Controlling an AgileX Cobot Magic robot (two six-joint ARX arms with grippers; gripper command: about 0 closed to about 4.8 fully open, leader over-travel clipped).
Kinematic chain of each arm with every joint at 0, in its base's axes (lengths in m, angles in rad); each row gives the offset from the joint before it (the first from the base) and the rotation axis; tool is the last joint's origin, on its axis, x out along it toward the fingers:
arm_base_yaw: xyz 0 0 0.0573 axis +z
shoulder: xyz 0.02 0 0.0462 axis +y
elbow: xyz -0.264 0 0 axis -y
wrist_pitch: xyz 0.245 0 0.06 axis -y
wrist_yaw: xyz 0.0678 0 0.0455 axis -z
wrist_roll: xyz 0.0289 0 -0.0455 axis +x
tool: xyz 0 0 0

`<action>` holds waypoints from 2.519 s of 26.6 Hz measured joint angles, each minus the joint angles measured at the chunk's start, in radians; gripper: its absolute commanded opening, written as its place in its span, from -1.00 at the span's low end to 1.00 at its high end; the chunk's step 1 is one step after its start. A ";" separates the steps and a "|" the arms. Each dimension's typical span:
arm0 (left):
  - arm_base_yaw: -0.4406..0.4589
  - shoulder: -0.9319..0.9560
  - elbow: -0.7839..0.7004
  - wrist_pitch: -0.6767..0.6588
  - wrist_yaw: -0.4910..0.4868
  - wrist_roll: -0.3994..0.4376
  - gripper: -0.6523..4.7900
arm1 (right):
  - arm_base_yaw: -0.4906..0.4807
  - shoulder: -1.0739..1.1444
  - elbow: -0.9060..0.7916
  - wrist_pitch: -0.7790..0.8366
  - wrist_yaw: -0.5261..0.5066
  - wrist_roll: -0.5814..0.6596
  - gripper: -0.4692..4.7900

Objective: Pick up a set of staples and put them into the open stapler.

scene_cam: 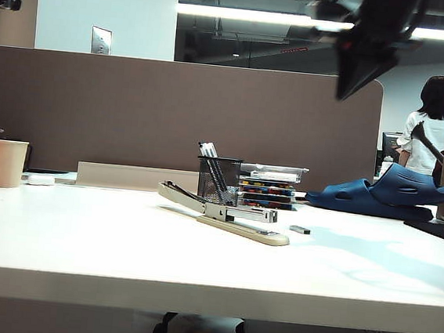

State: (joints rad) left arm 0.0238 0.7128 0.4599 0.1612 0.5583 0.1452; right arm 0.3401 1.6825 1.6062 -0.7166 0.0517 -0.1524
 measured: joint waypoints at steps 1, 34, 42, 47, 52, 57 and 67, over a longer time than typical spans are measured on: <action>0.000 0.000 0.000 0.000 -0.013 0.000 -0.78 | -0.010 -0.017 -0.001 -0.006 0.000 0.002 -0.86; 0.061 -0.040 -0.031 -0.004 -0.375 -0.031 -0.78 | -0.340 -0.825 -0.661 0.177 -0.124 0.156 -0.86; 0.062 -0.204 -0.048 -0.039 -0.358 -0.065 -0.78 | -0.340 -1.049 -0.896 0.276 -0.124 0.175 -0.86; 0.058 -0.283 -0.050 -0.061 -0.341 -0.069 -0.78 | -0.340 -1.160 -1.002 0.324 -0.124 0.183 -0.86; -0.004 -0.381 -0.133 -0.072 -0.336 -0.071 -0.78 | -0.339 -1.354 -1.176 0.396 -0.124 0.209 -0.86; -0.003 -0.458 -0.169 -0.075 -0.337 -0.071 -0.78 | -0.339 -1.485 -1.290 0.460 -0.124 0.229 -0.86; -0.003 -0.639 -0.277 -0.076 -0.388 -0.071 -0.78 | -0.334 -1.643 -1.476 0.655 -0.124 0.237 -0.86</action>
State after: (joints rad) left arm 0.0208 0.0738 0.1833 0.0849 0.1703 0.0738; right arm 0.0059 0.0395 0.1303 -0.0620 -0.0723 0.0845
